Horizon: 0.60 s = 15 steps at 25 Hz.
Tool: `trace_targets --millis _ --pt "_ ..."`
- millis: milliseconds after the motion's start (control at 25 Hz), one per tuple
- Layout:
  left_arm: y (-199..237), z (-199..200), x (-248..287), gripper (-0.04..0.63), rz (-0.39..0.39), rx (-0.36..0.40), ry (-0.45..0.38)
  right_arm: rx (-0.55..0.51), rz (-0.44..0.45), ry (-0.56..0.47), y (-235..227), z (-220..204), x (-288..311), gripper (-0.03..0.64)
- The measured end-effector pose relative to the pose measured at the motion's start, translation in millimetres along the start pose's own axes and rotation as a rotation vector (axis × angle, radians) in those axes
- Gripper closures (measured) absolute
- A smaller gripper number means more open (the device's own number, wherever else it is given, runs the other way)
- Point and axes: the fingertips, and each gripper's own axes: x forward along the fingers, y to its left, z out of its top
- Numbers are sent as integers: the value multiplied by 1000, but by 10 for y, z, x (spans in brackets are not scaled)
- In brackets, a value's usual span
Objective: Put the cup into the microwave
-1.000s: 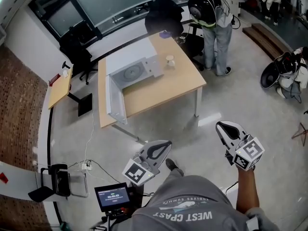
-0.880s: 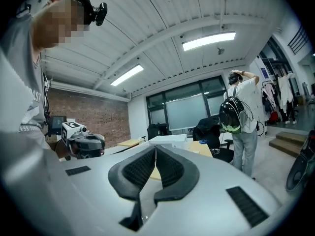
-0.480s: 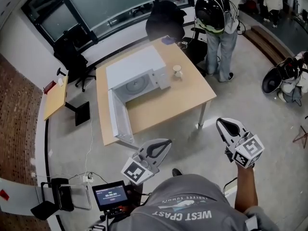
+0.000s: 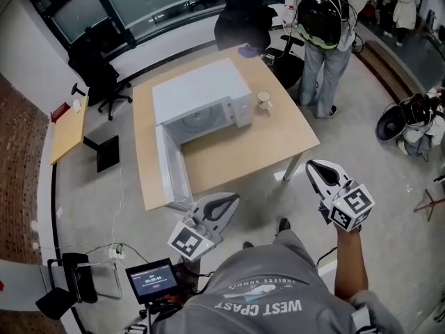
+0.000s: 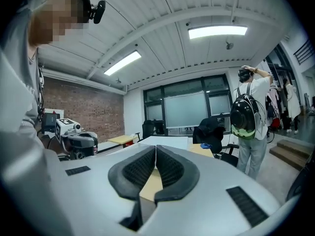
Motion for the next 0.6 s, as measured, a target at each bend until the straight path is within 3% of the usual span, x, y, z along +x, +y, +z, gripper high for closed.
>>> trace_targets --millis 280,600 --pt "496 -142 54 574 75 -33 27 -4 23 43 -484 -105 762 598" --pt "1214 -151 418 574 156 -58 82 -2 5 120 -1506 -405 1870 597"
